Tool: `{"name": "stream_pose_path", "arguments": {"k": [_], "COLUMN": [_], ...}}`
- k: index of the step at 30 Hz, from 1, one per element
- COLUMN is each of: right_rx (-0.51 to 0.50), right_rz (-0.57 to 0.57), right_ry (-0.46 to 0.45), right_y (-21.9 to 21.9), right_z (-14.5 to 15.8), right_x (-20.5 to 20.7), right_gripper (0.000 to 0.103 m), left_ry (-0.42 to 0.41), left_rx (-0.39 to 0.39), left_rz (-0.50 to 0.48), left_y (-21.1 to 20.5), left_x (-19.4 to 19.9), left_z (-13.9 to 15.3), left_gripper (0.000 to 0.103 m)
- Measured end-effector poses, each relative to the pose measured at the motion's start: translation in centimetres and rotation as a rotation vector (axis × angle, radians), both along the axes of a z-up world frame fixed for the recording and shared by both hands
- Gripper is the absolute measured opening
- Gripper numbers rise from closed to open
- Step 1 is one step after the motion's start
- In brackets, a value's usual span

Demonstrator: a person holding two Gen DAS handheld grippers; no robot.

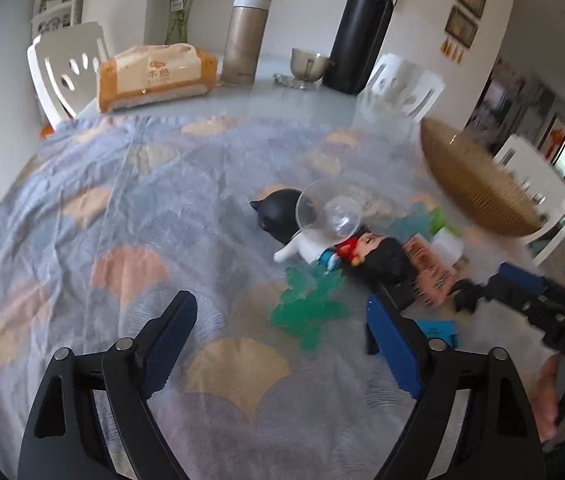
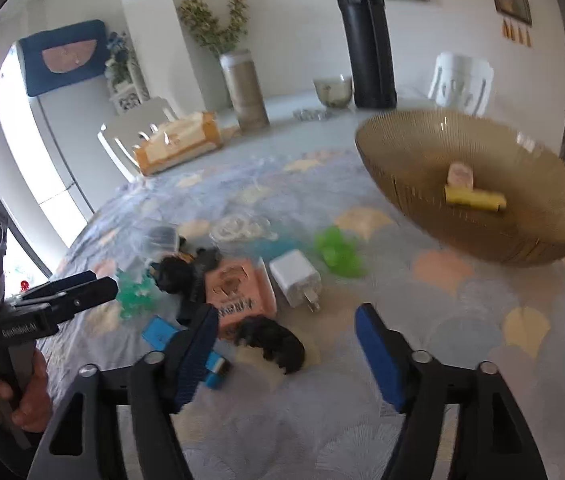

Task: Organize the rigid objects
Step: 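Grasp the green toy with the left tool while the right tool grasps the black figurine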

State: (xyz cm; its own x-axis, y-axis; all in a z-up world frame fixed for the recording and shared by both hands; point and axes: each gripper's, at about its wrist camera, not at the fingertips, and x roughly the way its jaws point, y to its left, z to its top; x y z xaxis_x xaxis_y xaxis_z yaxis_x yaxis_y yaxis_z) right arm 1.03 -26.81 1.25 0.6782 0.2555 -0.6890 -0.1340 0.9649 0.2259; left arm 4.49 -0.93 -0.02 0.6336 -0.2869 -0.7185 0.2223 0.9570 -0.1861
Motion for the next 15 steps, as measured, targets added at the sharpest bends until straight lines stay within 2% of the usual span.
{"name": "stream_pose_path", "arguments": {"k": [2,6,8,12,15], "right_rx": [0.015,0.034,0.002,-0.126,-0.150], "right_rz": [-0.011,0.010,0.031,0.017,-0.001], "right_ry": [0.009,0.027,0.035,0.073,0.100], "right_y": [-0.5,-0.4,0.3,2.1,2.1], "right_z": [-0.2,-0.3,-0.4,-1.3,-1.7], "right_x": [0.0,0.0,0.0,0.4,0.9], "right_gripper": [0.074,0.077,0.078,0.079,0.079], "left_ry": [-0.022,-0.010,0.011,0.068,0.070], "left_rx": [0.015,0.067,0.085,0.112,0.097], "left_rz": [-0.002,-0.007,-0.010,-0.004,0.000], "left_y": [-0.2,-0.8,-1.1,-1.2,-0.9], "left_x": [-0.5,-0.5,-0.3,0.6,0.5], "left_z": [0.2,0.1,-0.2,-1.0,-1.0], "left_gripper": [0.085,0.085,0.085,0.085,0.085]}}
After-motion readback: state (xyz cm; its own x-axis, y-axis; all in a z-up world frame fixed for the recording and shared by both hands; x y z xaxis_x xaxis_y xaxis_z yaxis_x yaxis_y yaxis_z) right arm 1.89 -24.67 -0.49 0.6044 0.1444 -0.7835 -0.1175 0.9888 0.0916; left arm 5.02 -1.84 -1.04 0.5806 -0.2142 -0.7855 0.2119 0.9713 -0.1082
